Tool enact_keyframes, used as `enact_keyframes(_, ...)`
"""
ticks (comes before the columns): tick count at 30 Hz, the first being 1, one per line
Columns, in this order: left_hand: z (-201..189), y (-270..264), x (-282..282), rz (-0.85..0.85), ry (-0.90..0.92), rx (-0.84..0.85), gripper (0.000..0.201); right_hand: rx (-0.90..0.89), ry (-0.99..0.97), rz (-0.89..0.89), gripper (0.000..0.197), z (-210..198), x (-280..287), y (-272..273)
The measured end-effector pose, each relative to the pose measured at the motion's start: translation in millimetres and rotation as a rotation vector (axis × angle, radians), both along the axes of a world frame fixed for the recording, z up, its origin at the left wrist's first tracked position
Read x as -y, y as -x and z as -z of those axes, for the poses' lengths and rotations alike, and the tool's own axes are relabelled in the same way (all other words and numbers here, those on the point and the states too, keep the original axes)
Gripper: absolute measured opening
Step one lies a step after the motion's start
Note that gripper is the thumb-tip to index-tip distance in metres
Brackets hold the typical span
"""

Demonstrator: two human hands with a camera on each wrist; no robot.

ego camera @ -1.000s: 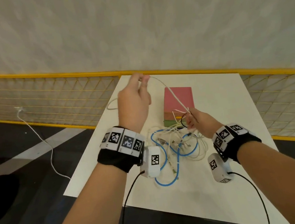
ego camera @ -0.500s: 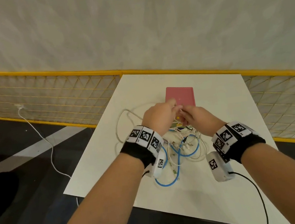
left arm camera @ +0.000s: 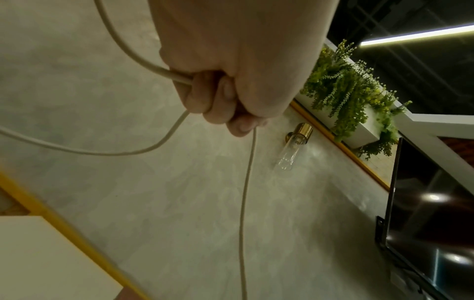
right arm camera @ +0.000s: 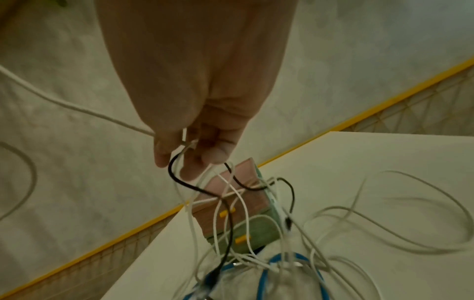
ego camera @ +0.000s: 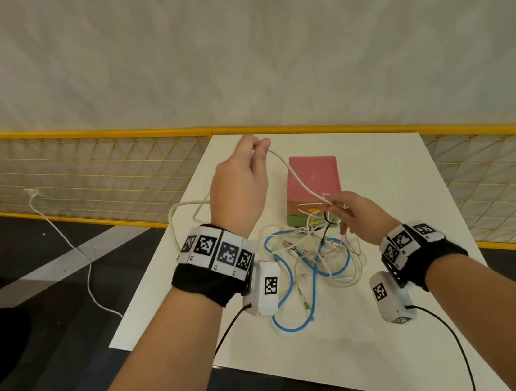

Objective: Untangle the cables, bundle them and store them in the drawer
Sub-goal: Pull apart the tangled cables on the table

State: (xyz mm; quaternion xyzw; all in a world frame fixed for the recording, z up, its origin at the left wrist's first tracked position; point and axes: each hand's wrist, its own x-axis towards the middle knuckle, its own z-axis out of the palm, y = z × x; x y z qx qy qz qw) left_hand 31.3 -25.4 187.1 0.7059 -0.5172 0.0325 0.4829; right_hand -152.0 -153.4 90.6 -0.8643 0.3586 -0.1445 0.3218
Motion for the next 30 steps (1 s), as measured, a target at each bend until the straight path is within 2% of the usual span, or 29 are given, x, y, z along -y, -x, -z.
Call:
enact_keyframes(7, 1.4, -7.5, -6.2, 0.08, -0.009, -0.062, 0.023, 0.206, 0.122, -0.102, 0.01, -50.7, -23.4, -2.9)
enact_keyframes(11, -0.3, -10.8, -8.4, 0.117, -0.021, -0.103, 0.021, 0.178, 0.295, -0.152, 0.011, -70.7, -27.6, -2.6)
enact_keyframes(14, -4.4, -7.8, -12.7, 0.147, -0.003, -0.128, 0.023, 0.18, 0.367, -0.104, 0.013, -79.1, -25.2, 0.4)
enact_keyframes(18, -6.4, -3.2, -28.1, 0.235, -0.028, -0.17, 0.024, 0.122, 0.036, -0.218, 0.015, -89.6, -59.8, 8.6)
enact_keyframes(21, 2.0, 4.0, -42.6, 0.394, -0.181, -0.13, 0.024, 0.116, -0.12, -0.284, 0.02, -92.2, -93.5, 11.8)
enact_keyframes(24, 12.6, 14.1, -56.0, 0.504, -0.346, -0.116, 0.014, 0.112, -0.28, -0.321, 0.012, -85.1, -113.0, 12.5)
enact_keyframes(27, 17.8, 12.0, -65.0, 0.503, -0.447, -0.178, 0.014, -0.103, -0.349, -0.477, 0.016, -68.3, -128.5, 15.9)
enact_keyframes(30, 12.2, 3.2, -71.2, 0.463, -0.484, -0.233, 0.019, -0.393, -0.311, -0.679, 0.031, -56.2, -141.5, 19.8)
